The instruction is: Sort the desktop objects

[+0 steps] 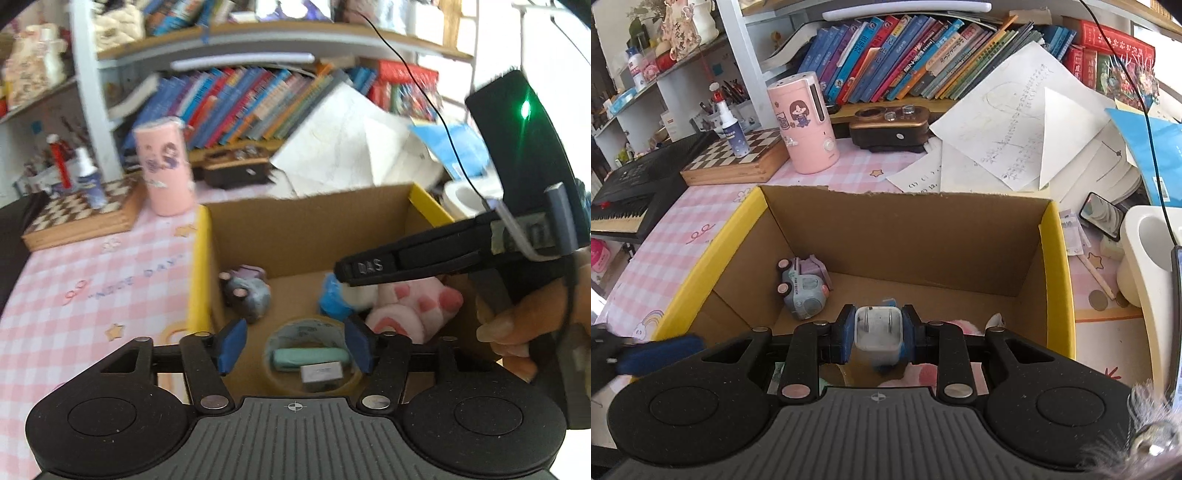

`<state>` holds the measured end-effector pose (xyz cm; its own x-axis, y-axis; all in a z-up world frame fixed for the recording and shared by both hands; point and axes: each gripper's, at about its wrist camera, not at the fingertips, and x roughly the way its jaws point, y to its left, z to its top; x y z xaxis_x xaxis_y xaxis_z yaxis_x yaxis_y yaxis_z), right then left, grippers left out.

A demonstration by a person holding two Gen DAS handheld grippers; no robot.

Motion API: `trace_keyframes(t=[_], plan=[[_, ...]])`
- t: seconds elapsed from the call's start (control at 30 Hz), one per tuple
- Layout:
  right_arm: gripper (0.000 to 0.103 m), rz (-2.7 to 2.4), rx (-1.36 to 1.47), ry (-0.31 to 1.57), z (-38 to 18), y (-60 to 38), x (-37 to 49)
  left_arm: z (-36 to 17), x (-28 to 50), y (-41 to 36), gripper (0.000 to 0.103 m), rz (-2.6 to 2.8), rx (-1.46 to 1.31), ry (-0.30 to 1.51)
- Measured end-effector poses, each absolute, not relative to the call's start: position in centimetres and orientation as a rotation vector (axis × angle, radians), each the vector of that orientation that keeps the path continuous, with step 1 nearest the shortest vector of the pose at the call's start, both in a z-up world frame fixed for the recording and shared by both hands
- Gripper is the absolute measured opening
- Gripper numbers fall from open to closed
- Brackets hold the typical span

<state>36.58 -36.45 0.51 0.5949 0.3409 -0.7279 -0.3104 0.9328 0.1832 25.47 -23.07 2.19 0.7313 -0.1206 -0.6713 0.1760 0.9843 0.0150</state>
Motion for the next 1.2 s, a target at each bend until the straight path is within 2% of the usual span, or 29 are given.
trace_keyframes(t=[0.13,0.2,0.33,0.4,0.53,0.63,0.67,0.7,0.8,0.9,1.03,1.2], plan=[[0.03,0.371,0.021,0.836,0.6,-36.2,36.2,3.4,24.3,-21.2,0.062,-0.107,0.039,0.684],[0.035,0.364,0.016,0.824,0.7,-36.2,35.8,3.8,24.0,-20.3,0.062,-0.081,0.025,0.667],[0.035,0.346,0.029,0.763,1.6,-36.4,34.2,4.5,23.0,-18.9,0.062,-0.045,0.005,0.638],[0.041,0.33,0.027,0.711,2.4,-36.5,32.7,4.8,22.3,-18.3,0.063,-0.034,-0.003,0.624],[0.044,0.289,0.034,0.604,4.1,-36.5,29.7,5.4,20.6,-17.0,0.073,-0.009,-0.002,0.586],[0.052,0.256,0.052,0.539,5.3,-36.2,27.0,5.9,18.9,-15.8,0.075,0.008,-0.002,0.561],[0.066,0.241,0.056,0.523,5.5,-36.1,26.1,6.0,18.3,-15.4,0.075,0.011,-0.006,0.552],[0.072,0.226,0.059,0.505,5.8,-35.9,25.1,6.2,17.5,-14.8,0.076,0.017,-0.013,0.544],[0.08,0.199,0.058,0.47,6.3,-35.4,22.0,6.2,15.4,-13.1,0.084,0.044,-0.032,0.531],[0.082,0.17,0.057,0.458,6.3,-34.7,19.4,5.8,13.2,-11.6,0.085,0.07,-0.041,0.534],[0.084,0.146,0.052,0.457,6.0,-33.6,16.0,5.1,10.5,-10.1,0.092,0.111,-0.06,0.54],[0.089,0.137,0.031,0.468,5.4,-31.5,11.3,4.6,7.6,-9.3,0.094,0.122,-0.048,0.559]])
